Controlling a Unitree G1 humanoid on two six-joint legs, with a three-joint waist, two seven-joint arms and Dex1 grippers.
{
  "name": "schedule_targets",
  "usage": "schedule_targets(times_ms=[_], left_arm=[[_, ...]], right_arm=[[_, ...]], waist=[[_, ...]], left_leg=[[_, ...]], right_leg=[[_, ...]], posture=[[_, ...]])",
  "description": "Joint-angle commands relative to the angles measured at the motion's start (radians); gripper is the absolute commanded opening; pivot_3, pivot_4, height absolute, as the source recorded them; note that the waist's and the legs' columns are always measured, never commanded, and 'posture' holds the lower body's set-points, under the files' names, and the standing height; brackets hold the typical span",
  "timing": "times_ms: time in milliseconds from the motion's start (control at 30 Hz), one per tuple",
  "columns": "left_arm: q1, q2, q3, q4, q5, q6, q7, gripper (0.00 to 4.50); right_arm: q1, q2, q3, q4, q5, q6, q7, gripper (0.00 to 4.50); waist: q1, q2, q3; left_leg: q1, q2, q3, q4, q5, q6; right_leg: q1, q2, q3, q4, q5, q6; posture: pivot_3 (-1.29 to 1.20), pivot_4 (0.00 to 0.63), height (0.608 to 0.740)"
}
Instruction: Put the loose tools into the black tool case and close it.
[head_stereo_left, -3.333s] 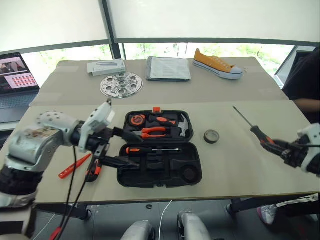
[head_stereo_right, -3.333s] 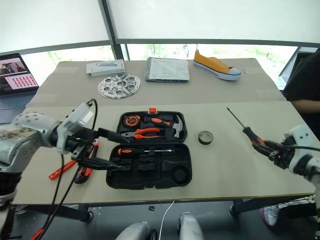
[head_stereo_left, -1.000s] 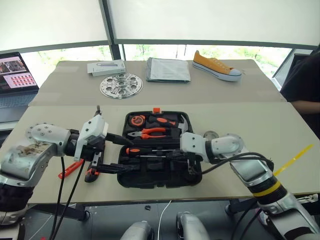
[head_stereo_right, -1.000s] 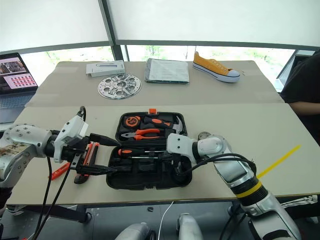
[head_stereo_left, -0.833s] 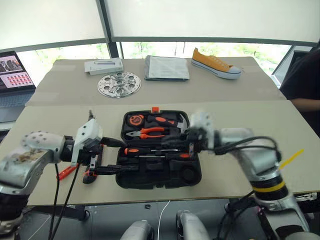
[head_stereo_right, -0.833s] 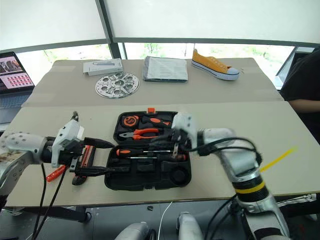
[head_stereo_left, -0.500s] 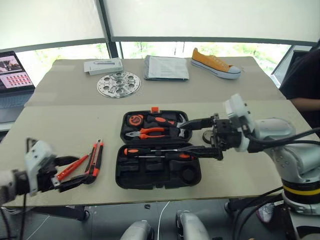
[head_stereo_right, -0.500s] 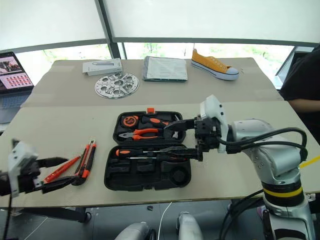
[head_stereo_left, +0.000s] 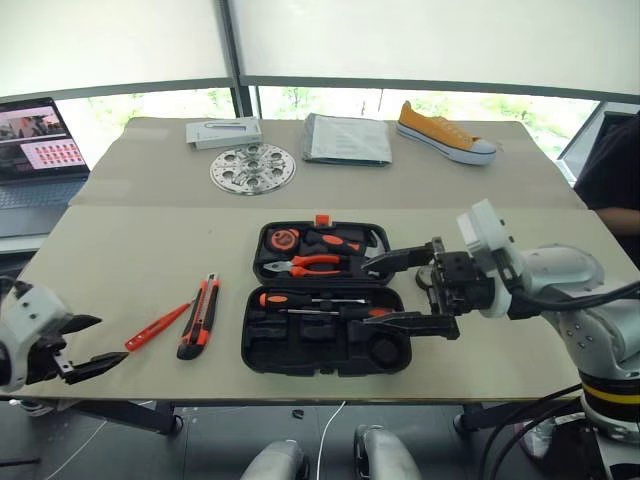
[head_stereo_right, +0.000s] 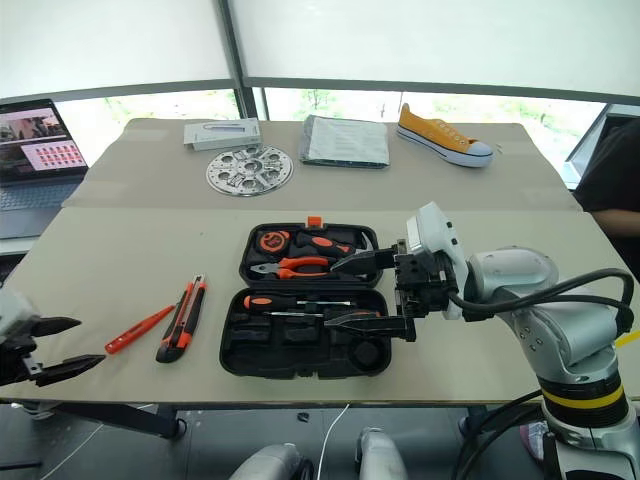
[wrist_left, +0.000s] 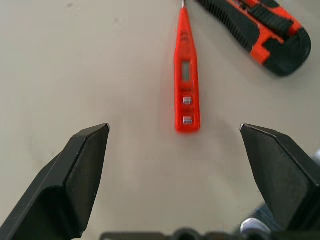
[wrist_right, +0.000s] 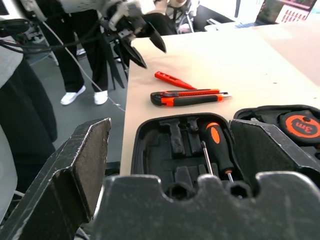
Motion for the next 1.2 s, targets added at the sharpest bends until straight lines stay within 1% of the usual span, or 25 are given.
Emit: schedule_targets(times_ms=[33,200,300,367,467,567,600,633,700,800,933,1000,1067,1200], left_arm=[[-0.107,0.031,-0.139,0.076,0.051,0.034,0.001,4.5],[-0.223,0.023,-0.266,0.176,0.113,0.023,0.018,4.5],[-0.265,0.011,-0.325,0.221,0.142,0.014,0.017,3.76],[-0.269,0.011,-0.34,0.233,0.149,0.016,0.02,3.09],[-0.259,0.011,-0.328,0.256,0.155,0.013,0.054,2.02],[-0.251,0.019,-0.288,0.261,0.142,0.008,0.079,0.95],[-0.253,0.023,-0.271,0.257,0.133,0.004,0.083,0.51],[-0.254,0.025,-0.261,0.252,0.126,0.001,0.086,0.44],[-0.265,0.04,-0.231,0.214,0.107,-0.016,0.076,0.44],[-0.334,0.054,-0.207,0.095,0.045,-0.003,0.036,0.44],[-0.452,0.034,-0.251,-0.118,-0.09,0.044,-0.072,0.44],[-0.52,0.003,-0.339,-0.212,-0.125,0.114,-0.088,0.44],[-0.586,-0.045,-0.486,-0.277,-0.074,0.115,-0.103,0.44],[-0.681,-0.135,-0.647,-0.279,-0.014,0.165,-0.083,0.44]], right_arm=[[0.021,0.0,-0.023,-0.064,0.015,-0.02,-0.044,4.4],[0.047,-0.008,-0.025,-0.101,0.032,-0.015,-0.08,4.4],[0.059,-0.016,-0.034,-0.115,0.033,-0.013,-0.104,4.5],[0.062,-0.024,-0.041,-0.117,0.032,-0.012,-0.113,4.5],[0.069,-0.042,-0.054,-0.116,0.034,-0.017,-0.113,4.5],[0.077,-0.064,-0.066,-0.109,0.036,-0.015,-0.112,4.5],[0.082,-0.073,-0.07,-0.106,0.042,-0.006,-0.111,4.5],[0.086,-0.08,-0.073,-0.104,0.047,-0.001,-0.109,4.5],[0.1,-0.106,-0.084,-0.103,0.069,0.023,-0.098,4.5],[0.144,-0.153,-0.1,-0.121,0.091,0.023,-0.064,4.5],[0.189,-0.174,-0.096,-0.145,0.057,-0.019,-0.069,4.5],[0.2,-0.169,-0.094,-0.153,0.056,-0.023,-0.079,4.5],[0.215,-0.161,-0.094,-0.169,0.056,-0.023,-0.097,4.5],[0.238,-0.153,-0.1,-0.196,0.062,-0.021,-0.125,4.5]], waist=[[-0.004,0.0,0.0],[-0.017,0.001,0.0],[-0.015,0.001,0.0],[-0.013,0.001,0.0],[-0.011,0.003,-0.001],[-0.012,0.004,-0.001],[-0.013,0.004,-0.001],[-0.014,0.004,-0.001],[-0.014,0.004,-0.001],[-0.009,0.002,0.0],[0.007,-0.001,0.001],[0.005,-0.001,0.001],[0.001,0.0,0.001],[-0.009,0.0,0.001]], left_leg=[[0.0,0.0,0.0,0.0,0.0,0.0],[-0.003,0.0,0.001,0.0,0.0,0.0],[-0.003,0.0,0.002,0.0,0.001,0.0],[-0.002,0.0,0.002,0.0,0.001,-0.001],[0.002,0.001,0.002,0.0,0.0,-0.001],[0.009,0.002,0.002,-0.002,0.0,-0.001],[0.011,0.002,0.002,-0.005,0.0,-0.001],[0.011,0.002,0.003,-0.006,0.001,-0.001],[0.011,0.002,0.003,-0.007,0.001,-0.001],[0.01,0.003,0.003,-0.007,0.001,-0.001],[0.006,0.001,0.002,-0.004,0.0,0.0],[0.005,0.0,0.002,-0.003,-0.001,0.0],[0.005,0.0,0.002,-0.003,-0.001,0.001],[0.004,0.001,0.002,-0.003,-0.001,0.001]], right_leg=[[-0.001,0.0,0.0,0.0,0.0,0.0],[-0.006,-0.001,-0.002,0.001,0.0,-0.001],[-0.006,-0.002,-0.004,0.001,0.001,-0.001],[-0.004,-0.002,-0.004,0.001,0.001,-0.002],[0.0,-0.002,-0.002,0.001,0.001,-0.002],[0.005,-0.002,-0.001,0.001,0.0,-0.001],[0.006,-0.001,0.001,0.001,0.0,-0.001],[0.006,-0.002,0.002,0.001,0.0,-0.001],[0.005,-0.001,0.002,0.0,0.0,-0.001],[0.004,-0.001,0.001,0.0,0.0,-0.002],[0.004,-0.002,-0.004,-0.004,0.001,-0.001],[0.005,-0.002,-0.005,-0.006,0.002,0.001],[0.005,-0.002,-0.005,-0.008,0.002,0.002],[0.006,-0.003,-0.005,-0.012,0.003,0.001]], posture=[[0.0,0.15,0.737],[0.0,0.15,0.737],[0.0,0.15,0.737],[0.0,0.15,0.737],[0.0,0.15,0.737],[0.0,0.15,0.737],[0.0,0.15,0.737],[0.0,0.15,0.737],[0.0,0.15,0.737],[0.0,0.15,0.737],[0.0,0.15,0.737],[0.0,0.15,0.737],[0.0,0.15,0.737],[0.0,0.15,0.737]])
